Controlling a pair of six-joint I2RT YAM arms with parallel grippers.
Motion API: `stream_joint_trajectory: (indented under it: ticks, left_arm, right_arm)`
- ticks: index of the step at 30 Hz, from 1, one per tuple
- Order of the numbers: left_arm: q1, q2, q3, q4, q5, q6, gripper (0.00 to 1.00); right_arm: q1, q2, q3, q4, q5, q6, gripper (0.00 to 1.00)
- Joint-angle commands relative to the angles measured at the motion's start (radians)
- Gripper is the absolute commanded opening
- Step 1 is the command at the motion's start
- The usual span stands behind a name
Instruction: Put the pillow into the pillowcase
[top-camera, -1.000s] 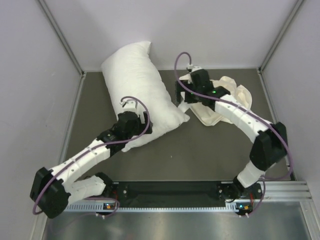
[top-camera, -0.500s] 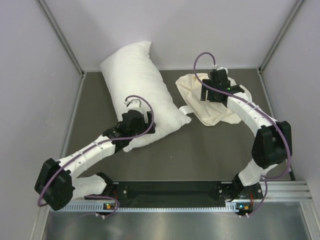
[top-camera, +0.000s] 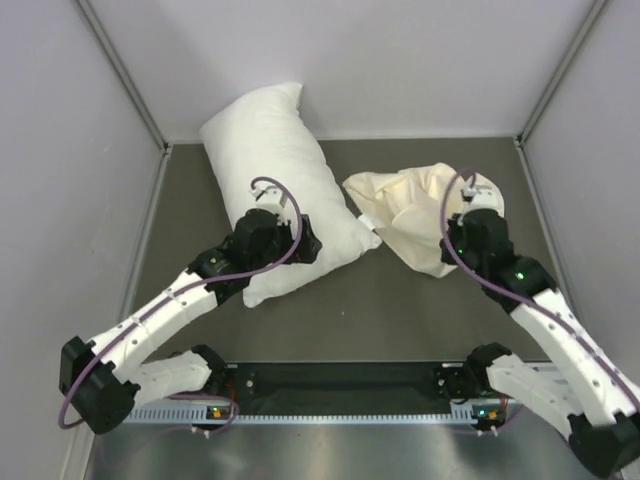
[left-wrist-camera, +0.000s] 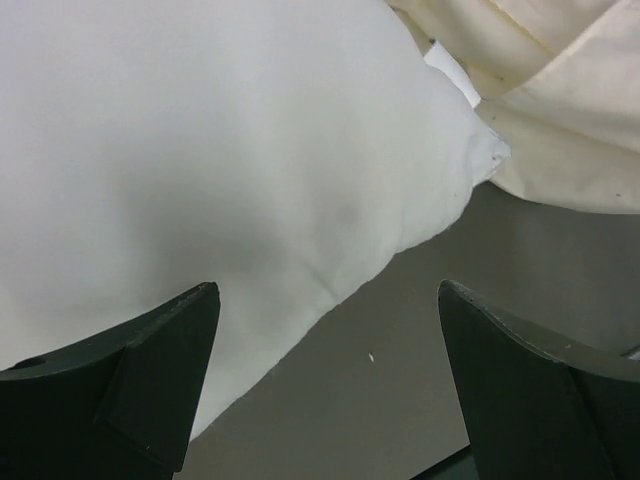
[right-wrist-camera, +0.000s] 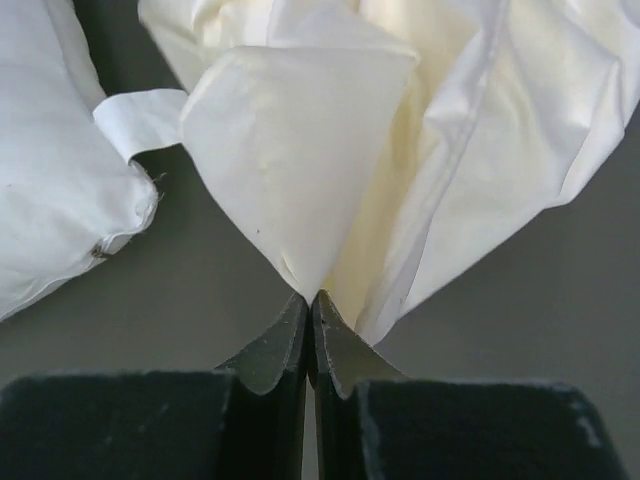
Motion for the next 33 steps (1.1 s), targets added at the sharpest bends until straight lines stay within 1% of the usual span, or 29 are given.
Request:
stream_joint_trajectory:
  ticks: [1,2,3,4,5,7,8,9,10,11,12,13,15,18,20,21,23,24,26,27,31,33]
  left_arm:
    - [-0.064,0.052,0.047,0.023,0.029,0.003,0.95]
    - [-0.085,0.065,0.053,0.034,0.023,0.005,0.95]
    - [-0.126,0.082,0.063,0.045,0.019,0.011,0.95]
    - [-0.145,0.118,0.088,0.054,0.018,0.015,0.95]
    - [-0.162,0.137,0.103,0.072,0.024,0.018,0.95]
    - [-0.184,0.189,0.145,0.080,0.038,0.015,0.95]
    - [-0.185,0.204,0.157,0.086,0.039,0.012,0.96]
    - [-0.185,0.235,0.180,0.089,0.032,0.011,0.96]
    - [-0.187,0.249,0.194,0.086,0.026,0.011,0.96]
    - [-0.187,0.261,0.203,0.080,0.018,0.011,0.97]
    - [-0.185,0.273,0.211,0.080,0.016,0.011,0.97]
    - [-0.185,0.292,0.220,0.079,0.013,0.011,0.97]
    - [-0.185,0.306,0.223,0.069,-0.004,0.006,0.97]
    - [-0.185,0.323,0.205,0.066,-0.001,0.011,0.97]
    - [-0.185,0.327,0.194,0.069,0.006,0.012,0.97]
    - [-0.187,0.329,0.185,0.071,0.010,0.011,0.97]
    - [-0.187,0.332,0.171,0.074,0.015,0.005,0.97]
    - [-0.187,0.330,0.150,0.078,0.019,0.003,0.97]
    - [-0.190,0.318,0.124,0.095,0.032,-0.003,0.96]
    - [-0.191,0.306,0.095,0.103,0.038,-0.001,0.96]
    - [-0.213,0.277,0.033,0.118,0.062,-0.014,0.95]
    - [-0.225,0.263,0.004,0.121,0.062,-0.021,0.95]
  right_arm:
    - [0.004,-0.208,-0.072,-0.152,0.017,0.106,0.03]
    - [0.063,-0.251,-0.075,-0.162,0.047,0.125,0.03]
    - [0.082,-0.291,-0.055,-0.187,0.062,0.142,0.01]
    - [0.085,-0.343,-0.041,-0.199,0.062,0.177,0.00]
    - [0.085,-0.360,-0.020,-0.207,0.065,0.186,0.01]
    - [0.085,-0.366,-0.001,-0.241,0.085,0.196,0.02]
    - [0.085,-0.359,0.014,-0.256,0.097,0.200,0.04]
    - [0.085,-0.341,0.019,-0.280,0.140,0.226,0.16]
    - [0.085,-0.334,0.023,-0.300,0.189,0.267,0.26]
    - [0.085,-0.328,0.026,-0.323,0.247,0.309,0.57]
    - [0.085,-0.325,0.025,-0.325,0.269,0.315,0.97]
    - [0.085,-0.320,0.023,-0.278,0.239,0.246,1.00]
    - [0.085,-0.304,0.049,-0.255,0.159,0.208,1.00]
    - [0.085,-0.236,0.098,-0.210,0.081,0.145,1.00]
    - [0.085,-0.154,0.130,-0.170,0.071,0.115,1.00]
    - [0.085,-0.086,0.141,-0.157,0.088,0.108,0.98]
    - [0.085,-0.013,0.170,-0.108,0.094,0.078,0.97]
    - [0.083,0.058,0.178,-0.089,0.113,0.075,0.95]
    - [0.080,0.126,0.189,-0.046,0.108,0.041,0.90]
    - [0.073,0.187,0.194,-0.008,0.084,0.030,0.88]
    - [0.010,0.319,0.195,0.092,-0.039,0.018,0.82]
    - [0.001,0.391,0.197,0.118,-0.065,0.018,0.82]
